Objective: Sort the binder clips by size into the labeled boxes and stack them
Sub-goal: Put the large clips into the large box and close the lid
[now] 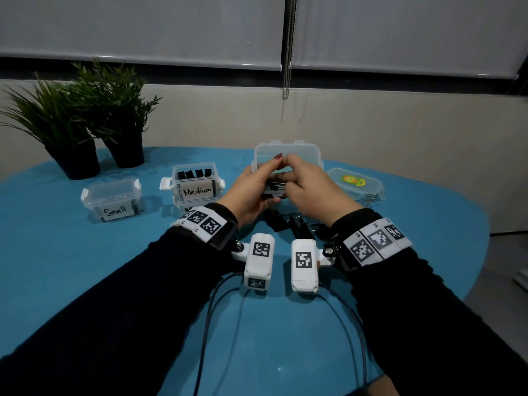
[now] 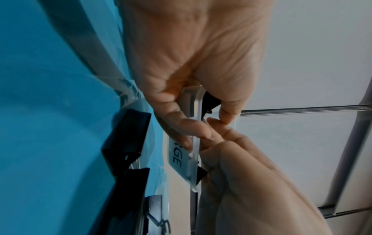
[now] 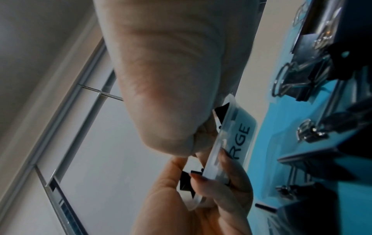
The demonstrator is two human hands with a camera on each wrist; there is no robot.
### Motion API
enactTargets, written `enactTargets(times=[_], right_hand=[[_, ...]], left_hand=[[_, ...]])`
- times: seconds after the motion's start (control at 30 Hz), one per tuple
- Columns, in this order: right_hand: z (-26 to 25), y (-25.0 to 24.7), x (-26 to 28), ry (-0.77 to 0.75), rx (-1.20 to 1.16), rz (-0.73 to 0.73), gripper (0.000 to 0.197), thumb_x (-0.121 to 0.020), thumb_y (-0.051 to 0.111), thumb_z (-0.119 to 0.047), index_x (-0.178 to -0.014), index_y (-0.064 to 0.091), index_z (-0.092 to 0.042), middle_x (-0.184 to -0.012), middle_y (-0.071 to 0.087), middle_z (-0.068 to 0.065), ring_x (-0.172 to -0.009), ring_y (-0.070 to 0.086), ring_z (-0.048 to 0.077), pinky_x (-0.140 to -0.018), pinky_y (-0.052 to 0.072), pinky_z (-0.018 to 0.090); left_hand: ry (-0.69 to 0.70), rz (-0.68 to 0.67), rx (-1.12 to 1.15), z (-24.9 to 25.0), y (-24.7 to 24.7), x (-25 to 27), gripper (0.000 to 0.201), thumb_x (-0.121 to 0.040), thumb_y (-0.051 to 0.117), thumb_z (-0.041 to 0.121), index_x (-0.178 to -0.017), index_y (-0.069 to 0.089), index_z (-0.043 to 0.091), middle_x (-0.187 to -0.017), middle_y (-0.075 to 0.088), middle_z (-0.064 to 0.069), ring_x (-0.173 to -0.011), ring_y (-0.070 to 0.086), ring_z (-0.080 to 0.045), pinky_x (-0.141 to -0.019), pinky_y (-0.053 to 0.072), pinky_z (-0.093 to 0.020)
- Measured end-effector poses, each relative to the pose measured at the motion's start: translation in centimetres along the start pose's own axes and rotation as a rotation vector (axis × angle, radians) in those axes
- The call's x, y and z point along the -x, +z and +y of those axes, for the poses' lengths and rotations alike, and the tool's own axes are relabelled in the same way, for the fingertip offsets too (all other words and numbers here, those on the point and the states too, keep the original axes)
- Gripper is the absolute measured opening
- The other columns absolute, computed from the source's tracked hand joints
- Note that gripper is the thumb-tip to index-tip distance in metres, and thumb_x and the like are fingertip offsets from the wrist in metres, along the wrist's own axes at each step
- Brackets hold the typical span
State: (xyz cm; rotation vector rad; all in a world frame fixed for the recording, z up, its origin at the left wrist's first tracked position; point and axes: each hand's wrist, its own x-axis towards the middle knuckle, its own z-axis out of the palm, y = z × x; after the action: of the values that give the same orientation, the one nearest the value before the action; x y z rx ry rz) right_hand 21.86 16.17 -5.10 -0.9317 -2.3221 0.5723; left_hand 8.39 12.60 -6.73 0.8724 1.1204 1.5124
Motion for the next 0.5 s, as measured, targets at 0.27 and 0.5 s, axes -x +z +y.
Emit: enactTargets(times=[0.27,0.5], right_hand=[[0.5,0.8,0.2,0.014,-0.114,-0.046,0.044,-0.076,0.04,-0.013,-0.118,0.042,-0.026,-0.116,0.075,-0.006,-0.106,0.065,0.023,-0.097,0.048,0.045],[0.8,1.2,0.2,-0.021,-0.398,0.152,0.048,-0.071,0.043,-0.002,-0.109,0.059,-0.028,-0.101,0.078,-0.001,-0.084,0.071,0.032,-0.075,0.057,0.045]], left_hand=[[-0.002,0.104,-0.033,0.3,-0.1,-0.6,0.023,-0.09,0.054,0.011,-0.112,0.055,0.008,-0.077,0.061,-0.007,-0.051,0.062,-0.013,-0.039,0.042,-0.019],[0.014,0.121,-0.021,0.3,-0.1,-0.9,0.026,-0.089,0.058,0.013,-0.113,0.057,0.004,-0.085,0.061,-0.01,-0.062,0.065,-0.019,-0.038,0.042,-0.019]])
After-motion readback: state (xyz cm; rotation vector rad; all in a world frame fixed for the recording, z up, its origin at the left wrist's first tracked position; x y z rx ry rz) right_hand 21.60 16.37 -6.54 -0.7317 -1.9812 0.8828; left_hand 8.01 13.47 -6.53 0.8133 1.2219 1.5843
